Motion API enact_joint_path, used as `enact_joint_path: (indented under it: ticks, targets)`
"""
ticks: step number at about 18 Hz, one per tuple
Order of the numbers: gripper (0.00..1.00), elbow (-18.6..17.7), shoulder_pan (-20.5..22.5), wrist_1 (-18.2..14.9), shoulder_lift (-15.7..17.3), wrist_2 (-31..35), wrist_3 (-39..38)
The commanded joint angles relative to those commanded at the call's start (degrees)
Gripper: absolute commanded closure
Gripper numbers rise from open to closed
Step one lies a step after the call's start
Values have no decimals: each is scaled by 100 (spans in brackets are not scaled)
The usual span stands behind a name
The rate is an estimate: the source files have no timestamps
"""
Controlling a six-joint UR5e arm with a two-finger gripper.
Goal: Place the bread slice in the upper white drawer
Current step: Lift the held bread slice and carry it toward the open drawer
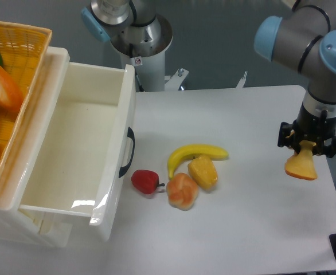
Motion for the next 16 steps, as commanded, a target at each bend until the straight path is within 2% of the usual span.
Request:
enact_joint_path:
  ticks: [8,12,16]
  targets:
    - [99,-27,-325,-474,484,131,-201]
    - [100,-123,-782,-659,791,272,-580]
    - [100,-308,-1291,-703,1221,264,-1238]
